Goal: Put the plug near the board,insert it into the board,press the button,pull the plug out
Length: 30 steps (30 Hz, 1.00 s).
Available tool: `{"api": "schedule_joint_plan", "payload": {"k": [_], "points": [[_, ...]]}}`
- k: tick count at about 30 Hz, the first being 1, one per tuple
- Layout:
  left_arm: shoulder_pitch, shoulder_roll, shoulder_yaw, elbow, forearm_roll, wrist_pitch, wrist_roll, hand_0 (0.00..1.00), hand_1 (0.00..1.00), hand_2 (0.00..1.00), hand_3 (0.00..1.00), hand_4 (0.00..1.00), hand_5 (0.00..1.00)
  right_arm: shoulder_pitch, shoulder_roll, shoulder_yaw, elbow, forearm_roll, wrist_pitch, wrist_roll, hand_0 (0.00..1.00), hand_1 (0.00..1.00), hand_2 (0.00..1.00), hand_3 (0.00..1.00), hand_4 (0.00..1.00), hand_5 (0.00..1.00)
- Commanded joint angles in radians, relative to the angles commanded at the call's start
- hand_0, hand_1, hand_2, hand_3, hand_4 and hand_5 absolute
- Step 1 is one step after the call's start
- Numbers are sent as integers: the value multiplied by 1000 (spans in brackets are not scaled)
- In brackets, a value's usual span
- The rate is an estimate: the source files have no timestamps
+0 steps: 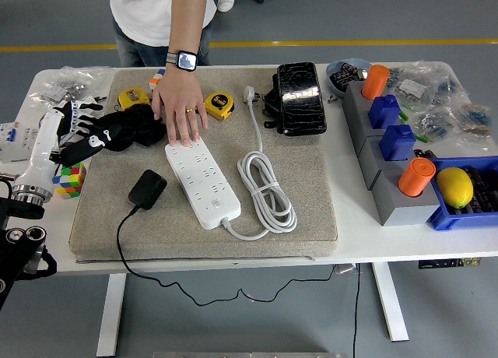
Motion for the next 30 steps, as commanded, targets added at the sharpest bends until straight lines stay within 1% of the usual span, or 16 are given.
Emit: {"api": "schedule_joint_plan", "payload": {"k": [1, 2, 7, 8, 13, 14, 15, 24, 30], "points": [[0, 0, -2, 1, 2, 0, 0, 146, 158, 265, 586, 889, 331, 0, 0, 0, 0, 0, 0, 0, 550, 636, 581, 516, 880, 412], [0, -1, -4, 3, 6, -1, 3, 158, 138, 251, 583, 858, 305, 0, 0, -2, -1, 1, 0, -1, 550, 636, 581, 517, 880, 413], [-4, -6, -20, 9, 20, -9, 17, 158, 138, 251, 583, 858, 305, 2, 2, 1, -4, -1, 1, -2, 550, 636, 581, 517, 880, 413], [-4, -7, -23, 10, 21, -10, 19, 210, 186, 304, 588, 841, 290, 2, 2, 3, -4, -1, 1, -2, 550, 637, 581, 516, 879, 414], [-4, -6, -41, 12, 34, -21, 35, 210, 186, 304, 588, 841, 290, 2, 8, 14, -4, -10, 3, -2, 550, 637, 581, 516, 879, 414], [-3, -6, -45, 10, 35, -22, 38, 215, 216, 333, 589, 839, 286, 2, 9, 15, -5, -10, 3, -3, 550, 636, 581, 516, 877, 414], [-2, -6, -48, 9, 36, -23, 39, 215, 216, 333, 589, 839, 286, 1, 10, 15, -5, -11, 4, -3, 550, 636, 581, 516, 877, 414], [20, -6, -89, 1, 46, -34, 50, 217, 220, 344, 590, 836, 285, -4, 17, 40, -6, -24, 3, -4, 550, 636, 581, 515, 876, 413], [26, -8, -94, 1, 51, -39, 56, 216, 229, 352, 590, 836, 285, -11, 17, 72, -13, -29, 1, -2, 550, 636, 584, 516, 875, 412]]}}
